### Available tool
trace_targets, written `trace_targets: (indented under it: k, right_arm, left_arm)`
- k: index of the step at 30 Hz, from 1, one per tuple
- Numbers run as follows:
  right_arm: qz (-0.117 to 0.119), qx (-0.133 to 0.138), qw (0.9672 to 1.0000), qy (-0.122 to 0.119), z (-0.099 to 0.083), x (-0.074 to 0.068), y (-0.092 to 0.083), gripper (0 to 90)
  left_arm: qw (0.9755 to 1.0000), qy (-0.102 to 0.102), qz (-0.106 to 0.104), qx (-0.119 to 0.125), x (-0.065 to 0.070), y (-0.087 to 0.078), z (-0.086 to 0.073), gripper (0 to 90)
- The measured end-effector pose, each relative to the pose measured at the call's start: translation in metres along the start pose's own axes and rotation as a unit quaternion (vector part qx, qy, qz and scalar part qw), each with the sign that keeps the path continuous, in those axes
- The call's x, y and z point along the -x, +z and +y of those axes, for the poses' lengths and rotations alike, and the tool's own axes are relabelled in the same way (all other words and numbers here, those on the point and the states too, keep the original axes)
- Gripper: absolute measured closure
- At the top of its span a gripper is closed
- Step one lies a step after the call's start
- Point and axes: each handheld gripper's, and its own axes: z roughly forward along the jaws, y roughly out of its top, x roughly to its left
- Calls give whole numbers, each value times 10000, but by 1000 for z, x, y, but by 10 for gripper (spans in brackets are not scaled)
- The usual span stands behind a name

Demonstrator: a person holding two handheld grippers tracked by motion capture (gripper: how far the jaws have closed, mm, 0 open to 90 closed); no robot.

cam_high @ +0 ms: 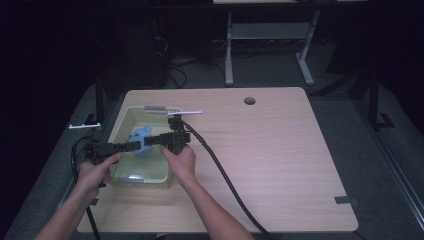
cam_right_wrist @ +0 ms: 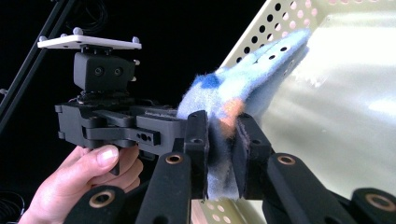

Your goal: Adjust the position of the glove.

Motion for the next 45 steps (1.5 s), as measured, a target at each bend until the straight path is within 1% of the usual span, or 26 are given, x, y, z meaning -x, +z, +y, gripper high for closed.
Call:
trace_targets:
  k: [3, 6, 8, 11, 13, 14, 18, 23, 26, 28, 30, 33, 35, 38, 45]
  right_arm:
    - [43, 0, 10000, 39, -1, 1, 2, 771]
    - [16, -35, 10000, 28, -2, 2, 6, 773]
    - [2, -71, 10000, 48, -4, 4, 10, 777]
    - [5, -81, 10000, 57, -4, 5, 12, 777]
    - [-17, -104, 9999, 67, -5, 6, 14, 778]
    - [-34, -140, 9999, 51, -6, 6, 16, 778]
    - [-87, -182, 9998, 68, -6, 8, 18, 778]
    - [-107, -198, 9997, 63, -7, 9, 19, 777]
    - [-172, -238, 9995, 77, -7, 11, 20, 777]
    - [-247, -301, 9992, 33, -8, 13, 22, 776]
    - [-294, -328, 9990, 4, -9, 14, 23, 773]
    - [-341, -357, 9988, 5, -9, 15, 24, 770]
    - [-355, -374, 9987, 46, -9, 16, 24, 767]
    - [-409, -351, 9985, -8, -9, 16, 24, 761]
    - [-512, -360, 9980, -7, -10, 17, 24, 742]
  left_arm:
    - [10000, 31, -21, -7, -2, -2, -1, 676]
    - [10000, -28, -12, -29, -7, -1, -2, 676]
    - [9999, -15, 63, -80, -10, -2, -3, 676]
    - [9999, 4, 89, -100, -11, -2, -2, 676]
    - [9998, -2, 123, -152, -13, -2, -2, 677]
    - [9997, 5, 134, -216, -15, -2, -2, 677]
    - [9995, 41, 152, -268, -17, -1, -2, 683]
    - [9994, 34, 161, -308, -19, 0, -1, 705]
    - [9991, -5, 203, -372, -20, 3, -1, 711]
    - [9986, -50, 260, -459, -22, 5, 0, 714]
    - [9982, -32, 302, -518, -24, 7, 0, 718]
    - [9981, -47, 321, -528, -24, 8, 0, 721]
    - [9980, -38, 322, -544, -25, 8, 0, 723]
    - [9981, -30, 309, -538, -26, 9, 0, 726]
    - [9976, 8, 367, -588, -26, 11, 0, 730]
